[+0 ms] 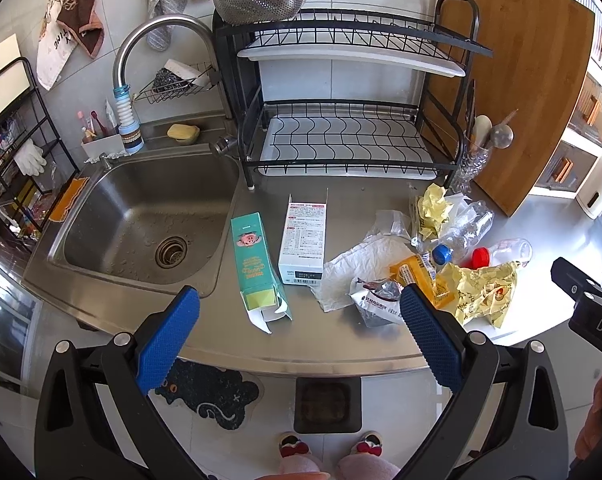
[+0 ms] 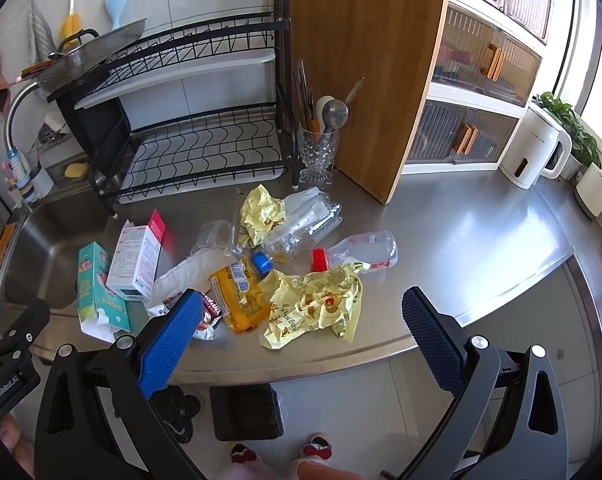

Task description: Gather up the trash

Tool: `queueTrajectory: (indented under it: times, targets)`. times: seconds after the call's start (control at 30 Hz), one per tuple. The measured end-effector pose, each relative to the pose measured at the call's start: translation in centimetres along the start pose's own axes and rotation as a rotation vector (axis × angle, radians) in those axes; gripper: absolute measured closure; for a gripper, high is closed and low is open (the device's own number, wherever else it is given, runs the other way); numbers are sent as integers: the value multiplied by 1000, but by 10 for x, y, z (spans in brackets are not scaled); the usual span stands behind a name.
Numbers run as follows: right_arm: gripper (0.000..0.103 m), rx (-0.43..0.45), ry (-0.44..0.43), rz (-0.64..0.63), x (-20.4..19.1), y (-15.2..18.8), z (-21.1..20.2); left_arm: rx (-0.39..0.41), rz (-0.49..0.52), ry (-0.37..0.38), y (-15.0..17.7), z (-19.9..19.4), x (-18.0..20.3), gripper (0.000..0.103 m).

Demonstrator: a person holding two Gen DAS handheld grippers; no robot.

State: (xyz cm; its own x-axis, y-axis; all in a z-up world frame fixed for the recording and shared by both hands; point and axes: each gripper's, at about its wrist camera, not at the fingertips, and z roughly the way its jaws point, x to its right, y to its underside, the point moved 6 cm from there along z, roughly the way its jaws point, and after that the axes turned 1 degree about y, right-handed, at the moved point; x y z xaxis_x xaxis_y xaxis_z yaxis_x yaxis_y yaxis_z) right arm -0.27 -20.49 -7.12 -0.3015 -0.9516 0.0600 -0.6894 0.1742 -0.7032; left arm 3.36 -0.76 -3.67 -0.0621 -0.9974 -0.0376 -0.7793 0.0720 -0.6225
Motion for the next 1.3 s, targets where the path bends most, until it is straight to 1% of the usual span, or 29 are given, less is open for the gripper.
queueTrajectory:
  times: [1.3]
  targets:
    - [3,9,14,-5,1,-2,-6,9,-8,0,-4,-8,-4,8]
